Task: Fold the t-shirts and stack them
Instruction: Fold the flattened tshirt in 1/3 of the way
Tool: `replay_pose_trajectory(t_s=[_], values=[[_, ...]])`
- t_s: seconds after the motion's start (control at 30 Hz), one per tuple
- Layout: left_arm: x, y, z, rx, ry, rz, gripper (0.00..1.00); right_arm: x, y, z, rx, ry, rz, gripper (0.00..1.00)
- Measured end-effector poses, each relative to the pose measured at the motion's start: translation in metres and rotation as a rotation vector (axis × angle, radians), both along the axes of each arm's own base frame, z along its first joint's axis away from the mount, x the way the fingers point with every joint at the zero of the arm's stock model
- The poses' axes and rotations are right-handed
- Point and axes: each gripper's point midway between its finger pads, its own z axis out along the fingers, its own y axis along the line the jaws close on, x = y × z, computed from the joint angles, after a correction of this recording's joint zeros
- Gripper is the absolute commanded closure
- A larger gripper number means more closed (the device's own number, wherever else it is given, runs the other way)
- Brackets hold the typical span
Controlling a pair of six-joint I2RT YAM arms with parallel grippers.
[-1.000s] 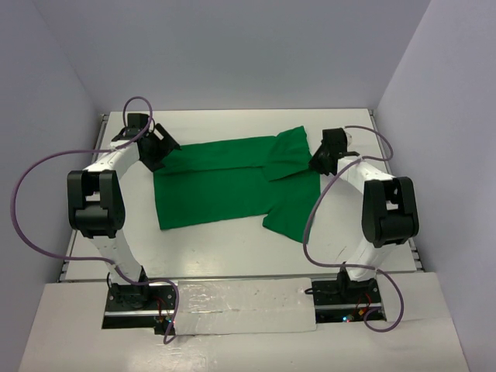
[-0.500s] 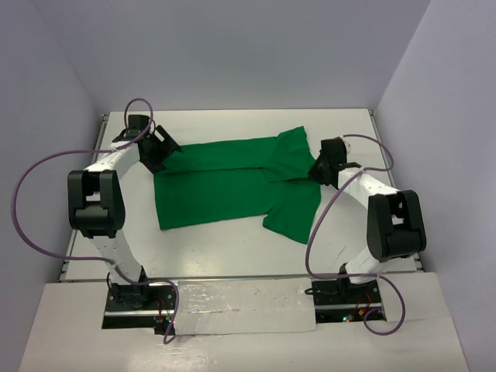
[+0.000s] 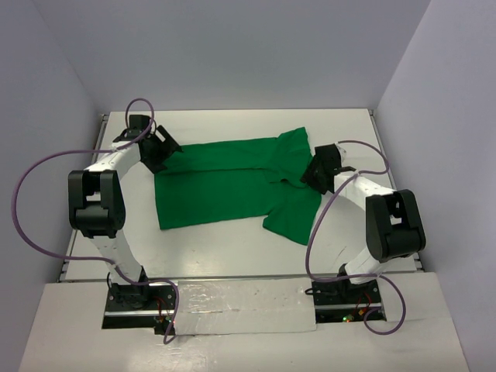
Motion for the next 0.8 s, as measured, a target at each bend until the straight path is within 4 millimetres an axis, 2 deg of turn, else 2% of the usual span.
replay_pose_trajectory(t_s=[0.1, 0.23, 0.27, 0.37, 0.47, 0.53, 0.63, 0.73, 0.8], values=[[-0.001, 0.0, -0.001, 0.003, 0.004, -0.005, 0.06, -0.001, -0.005, 0.002, -0.026, 0.013, -0.011, 0.42], [-0.002, -0.003, -0.003, 0.004, 0.012, -0.011, 0.06, 0.012, -0.01, 0.022, -0.056, -0.02, -0.018, 0.35], [-0.002, -0.003, -0.003, 0.004, 0.015, -0.012, 0.06, 0.018, -0.012, 0.028, -0.055, -0.028, -0.019, 0.27], [0.003, -0.004, -0.002, 0.004, 0.018, -0.014, 0.06, 0.049, -0.021, 0.05, -0.048, -0.058, -0.015, 0.21], [0.016, -0.007, 0.001, 0.003, 0.004, -0.017, 0.06, 0.093, -0.029, 0.057, -0.045, -0.07, 0.007, 0.2], [0.023, -0.008, 0.001, 0.003, 0.0, -0.018, 0.06, 0.111, -0.033, 0.047, -0.047, -0.049, 0.026, 0.2], [0.027, -0.008, -0.005, 0.003, 0.007, -0.018, 0.06, 0.123, -0.03, 0.021, -0.046, 0.02, 0.059, 0.25], [0.027, -0.008, -0.012, 0.003, 0.025, -0.017, 0.06, 0.122, -0.026, -0.007, -0.03, 0.095, 0.085, 0.32], [0.026, -0.008, -0.017, 0.004, 0.035, -0.017, 0.06, 0.117, -0.023, -0.019, -0.02, 0.138, 0.096, 0.43]])
